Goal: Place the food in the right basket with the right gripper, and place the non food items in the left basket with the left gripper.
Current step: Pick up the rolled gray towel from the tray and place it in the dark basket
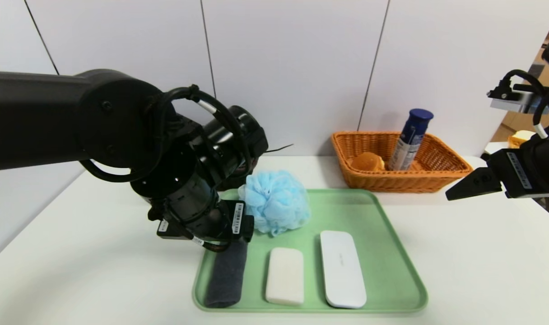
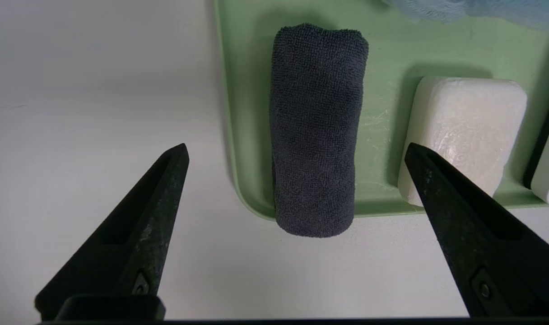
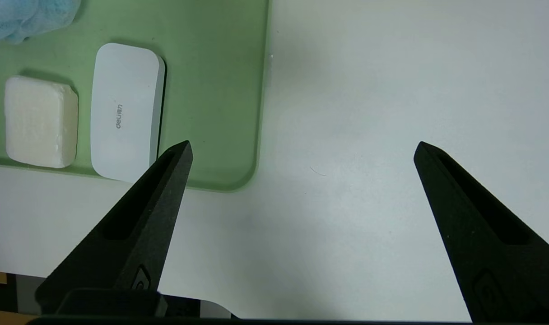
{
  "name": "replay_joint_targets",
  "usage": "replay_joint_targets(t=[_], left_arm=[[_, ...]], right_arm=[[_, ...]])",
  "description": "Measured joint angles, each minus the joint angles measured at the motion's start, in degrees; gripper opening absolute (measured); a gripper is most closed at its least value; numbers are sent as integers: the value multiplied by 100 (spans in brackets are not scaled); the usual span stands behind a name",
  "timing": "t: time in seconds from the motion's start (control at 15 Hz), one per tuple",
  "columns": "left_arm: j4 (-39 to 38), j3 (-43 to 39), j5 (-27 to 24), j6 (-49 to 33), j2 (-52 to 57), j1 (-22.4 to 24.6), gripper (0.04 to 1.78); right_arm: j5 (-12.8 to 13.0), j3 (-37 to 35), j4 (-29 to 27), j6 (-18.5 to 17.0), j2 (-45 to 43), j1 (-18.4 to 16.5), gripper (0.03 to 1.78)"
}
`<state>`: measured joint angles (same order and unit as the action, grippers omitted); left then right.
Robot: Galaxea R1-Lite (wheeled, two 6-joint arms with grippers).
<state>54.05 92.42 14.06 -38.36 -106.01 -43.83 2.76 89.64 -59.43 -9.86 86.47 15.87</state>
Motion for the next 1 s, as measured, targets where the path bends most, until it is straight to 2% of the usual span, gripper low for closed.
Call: replay_joint_targets(t=[0.4, 1.0], left_arm=[[-33, 69, -461, -154, -441, -101, 169], [-80, 20, -483, -113, -903, 91, 169]], right_arm=[[11, -23, 0, -17, -30, -5, 169], [20, -111, -5, -113, -124, -9, 169]])
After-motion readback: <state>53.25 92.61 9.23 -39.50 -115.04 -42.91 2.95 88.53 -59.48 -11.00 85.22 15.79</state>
